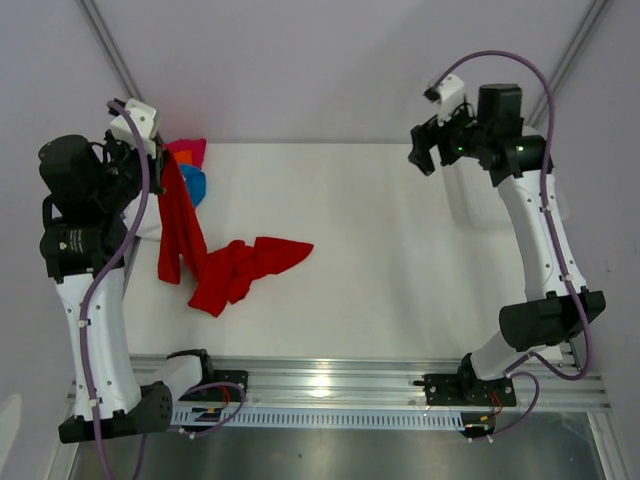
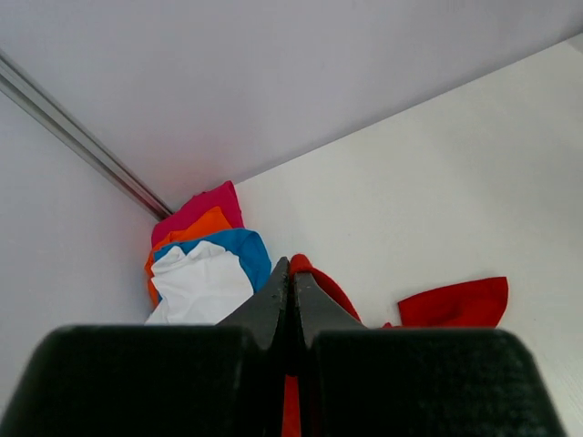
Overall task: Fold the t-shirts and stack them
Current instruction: Flatten the tshirt out
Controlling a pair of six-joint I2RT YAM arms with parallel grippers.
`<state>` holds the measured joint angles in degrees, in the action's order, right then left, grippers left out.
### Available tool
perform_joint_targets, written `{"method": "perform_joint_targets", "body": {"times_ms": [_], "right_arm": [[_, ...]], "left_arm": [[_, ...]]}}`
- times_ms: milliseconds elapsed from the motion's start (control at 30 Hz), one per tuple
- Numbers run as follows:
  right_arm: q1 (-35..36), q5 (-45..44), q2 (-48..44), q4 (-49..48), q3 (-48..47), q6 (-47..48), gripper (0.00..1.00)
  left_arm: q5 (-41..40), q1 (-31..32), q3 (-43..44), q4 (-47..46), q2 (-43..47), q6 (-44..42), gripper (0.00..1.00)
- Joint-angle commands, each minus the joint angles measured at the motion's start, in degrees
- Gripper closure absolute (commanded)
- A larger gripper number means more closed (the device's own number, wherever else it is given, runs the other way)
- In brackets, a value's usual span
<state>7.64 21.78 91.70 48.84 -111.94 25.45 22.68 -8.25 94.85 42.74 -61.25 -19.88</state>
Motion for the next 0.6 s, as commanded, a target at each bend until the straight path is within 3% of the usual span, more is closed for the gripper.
{"method": "perform_joint_targets", "body": {"times_ms": [0, 133, 267, 300, 367, 567], "right_arm": [[10.3, 6.9, 0.1, 1.5, 5.8, 3.1, 0.10], [33.3, -7.6, -2.1, -6.0, 20.8, 9.9, 0.13], [42.9, -21.2, 2.3, -18.8, 29.6, 12.7, 0.15], [43.9, -25.4, 3.6, -20.3, 31.1, 14.2, 0.16], [45.4, -25.5, 7.1, -23.3, 31.5, 15.1, 0.18], [45.7, -18.9, 10.9, -32.4, 33.6, 16.6, 0.22]], "left_arm": [[0.8, -0.7, 5.0, 0.8, -0.8, 1.1, 1.00], [-1.7, -0.7, 8.0, 1.9, -1.8, 0.8, 1.00], [-5.1, -0.6, 8.9, 1.2, -2.0, 1.8, 1.00], [-5.2, -0.7, 8.8, 1.3, -2.4, 2.4, 1.00], [-4.8, -0.6, 8.9, 2.1, -2.6, 3.2, 1.00], [-3.4, -0.7, 6.1, 2.1, -2.7, 4.1, 1.00]]}}
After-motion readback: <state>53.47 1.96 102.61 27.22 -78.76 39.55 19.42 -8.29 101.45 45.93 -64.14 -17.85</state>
